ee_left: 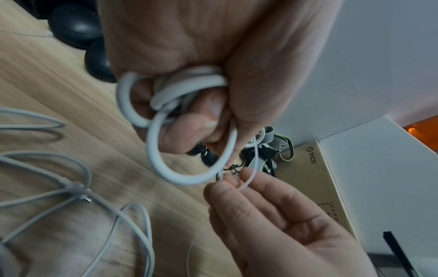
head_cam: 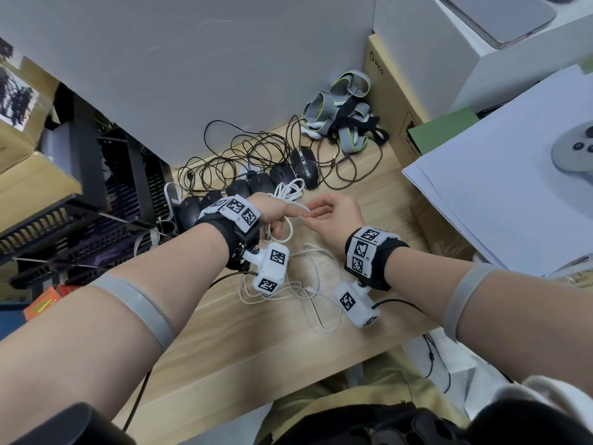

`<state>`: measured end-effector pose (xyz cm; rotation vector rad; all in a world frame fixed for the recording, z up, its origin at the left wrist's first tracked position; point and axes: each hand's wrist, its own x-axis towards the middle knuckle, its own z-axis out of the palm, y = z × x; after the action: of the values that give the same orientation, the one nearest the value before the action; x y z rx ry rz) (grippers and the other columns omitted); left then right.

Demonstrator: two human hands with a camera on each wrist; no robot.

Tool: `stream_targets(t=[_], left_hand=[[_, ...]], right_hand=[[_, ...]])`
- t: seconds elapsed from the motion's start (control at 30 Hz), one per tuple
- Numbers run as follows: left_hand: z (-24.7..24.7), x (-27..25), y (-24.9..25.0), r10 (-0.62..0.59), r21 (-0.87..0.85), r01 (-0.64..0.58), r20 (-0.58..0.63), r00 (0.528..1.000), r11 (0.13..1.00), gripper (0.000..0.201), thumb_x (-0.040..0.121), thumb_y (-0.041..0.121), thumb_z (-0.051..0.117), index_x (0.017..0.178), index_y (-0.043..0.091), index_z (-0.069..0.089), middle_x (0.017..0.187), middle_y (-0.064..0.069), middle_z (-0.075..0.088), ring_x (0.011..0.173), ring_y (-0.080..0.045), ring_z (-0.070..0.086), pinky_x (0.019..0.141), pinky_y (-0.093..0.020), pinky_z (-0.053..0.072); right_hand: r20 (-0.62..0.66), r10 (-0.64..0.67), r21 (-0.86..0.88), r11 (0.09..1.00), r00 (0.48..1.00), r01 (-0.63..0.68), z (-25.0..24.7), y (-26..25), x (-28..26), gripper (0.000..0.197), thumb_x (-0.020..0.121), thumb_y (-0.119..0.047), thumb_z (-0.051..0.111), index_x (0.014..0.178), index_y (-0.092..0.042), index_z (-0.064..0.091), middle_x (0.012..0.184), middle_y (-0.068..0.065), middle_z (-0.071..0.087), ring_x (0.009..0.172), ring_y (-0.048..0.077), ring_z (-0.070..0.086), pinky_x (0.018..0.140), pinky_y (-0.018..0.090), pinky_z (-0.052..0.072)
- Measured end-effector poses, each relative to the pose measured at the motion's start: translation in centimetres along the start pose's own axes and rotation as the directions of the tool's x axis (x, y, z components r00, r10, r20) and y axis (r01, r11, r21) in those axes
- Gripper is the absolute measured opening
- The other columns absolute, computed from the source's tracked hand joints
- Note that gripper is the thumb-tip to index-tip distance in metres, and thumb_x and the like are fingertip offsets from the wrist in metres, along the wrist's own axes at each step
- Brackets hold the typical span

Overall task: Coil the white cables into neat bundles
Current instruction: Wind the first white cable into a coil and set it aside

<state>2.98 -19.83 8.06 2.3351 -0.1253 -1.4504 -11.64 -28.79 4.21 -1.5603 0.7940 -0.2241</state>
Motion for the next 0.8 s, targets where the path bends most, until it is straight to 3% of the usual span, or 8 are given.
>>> stream_targets(t=[0.1,0.17,0.23,0.37,0.5,0.53,0.7,0.8], left_hand=[[0.0,0.1,-0.1,-0.008,-0.042,0.009,0.018,1.0,0.999,0.027,0.089,0.034,0.075,0.103,0.01,0.075,0.047,-0.009,0.051,0.049,-0.022,0.043,0.049,-0.026,0.032],[0.0,0.2,-0.1,-0.013,-0.064,0.015,0.04,0.999,0.998,0.027,0.089,0.034,0.075,0.1,0.01,0.074,0.047,-0.009,0.052,0.051,-0.022,0.043,0.052,-0.028,0.032],[0.0,0.4,-0.2,-0.015,-0.066,0.019,0.057,0.998,0.998,0.039,0.084,0.037,0.077,0.107,0.006,0.071,0.048,-0.009,0.053,0.051,-0.023,0.044,0.053,-0.027,0.032],[-0.1,0.9,-0.3,-0.023,-0.081,0.031,0.098,0.995,0.996,0.085,0.058,0.045,0.082,0.127,-0.001,0.064,0.051,-0.011,0.053,0.051,-0.024,0.045,0.055,-0.029,0.035],[-0.3,1.1,-0.2,-0.015,-0.056,0.022,0.12,0.993,0.998,0.097,0.029,0.053,0.086,0.112,0.008,0.064,0.049,-0.012,0.053,0.05,-0.023,0.042,0.055,-0.029,0.033],[-0.3,1.2,-0.2,-0.012,-0.055,0.018,0.118,0.993,0.998,0.096,0.028,0.052,0.086,0.111,0.009,0.063,0.049,-0.012,0.053,0.049,-0.023,0.042,0.054,-0.029,0.033],[-0.4,2.5,-0.8,-0.031,-0.084,0.042,0.131,0.991,0.996,0.074,0.072,0.042,0.077,0.132,0.0,0.063,0.048,-0.01,0.053,0.049,-0.024,0.044,0.054,-0.029,0.035],[-0.6,3.1,-1.0,-0.046,-0.108,0.061,0.133,0.99,0.992,0.061,0.085,0.039,0.072,0.134,0.004,0.063,0.046,-0.008,0.051,0.042,-0.021,0.044,0.051,-0.027,0.033]], right_hand=[[-0.01,0.015,0.0,1.0,1.0,-0.015,0.0,0.2,0.0,0.022,0.07,-0.013,0.082,0.076,-0.028,0.068,0.078,0.002,0.074,0.075,0.019,0.073,0.078,0.038,0.061],[-0.01,0.035,0.017,0.999,0.999,-0.035,0.1,0.3,0.1,0.024,0.069,-0.012,0.083,0.076,-0.028,0.067,0.079,0.003,0.074,0.076,0.02,0.073,0.08,0.038,0.06],[-0.007,0.046,0.043,0.998,0.999,-0.045,0.1,0.3,0.2,0.025,0.069,-0.011,0.084,0.076,-0.028,0.067,0.079,0.001,0.074,0.077,0.019,0.073,0.08,0.037,0.06],[-0.003,0.051,0.094,0.994,0.999,-0.05,0.2,0.2,0.3,0.025,0.069,-0.01,0.083,0.08,-0.026,0.068,0.082,0.004,0.074,0.078,0.019,0.072,0.08,0.034,0.059],[-0.004,0.065,0.14,0.988,0.998,-0.063,0.3,0.0,0.4,0.027,0.07,-0.005,0.082,0.082,-0.023,0.067,0.087,0.012,0.073,0.075,0.018,0.069,0.079,0.031,0.058],[-0.005,0.064,0.136,0.989,0.998,-0.062,0.4,0.0,0.4,0.026,0.07,-0.005,0.082,0.082,-0.023,0.067,0.087,0.012,0.073,0.074,0.018,0.069,0.079,0.032,0.059],[0.002,0.062,0.129,0.99,0.998,-0.062,0.1,-0.1,0.4,0.026,0.07,-0.006,0.083,0.079,-0.025,0.067,0.081,0.008,0.073,0.071,0.015,0.068,0.077,0.028,0.058],[0.002,0.061,0.143,0.988,0.998,-0.061,-0.1,-0.1,0.3,0.028,0.069,-0.004,0.083,0.078,-0.025,0.067,0.078,0.003,0.071,0.071,0.013,0.067,0.076,0.027,0.058]])
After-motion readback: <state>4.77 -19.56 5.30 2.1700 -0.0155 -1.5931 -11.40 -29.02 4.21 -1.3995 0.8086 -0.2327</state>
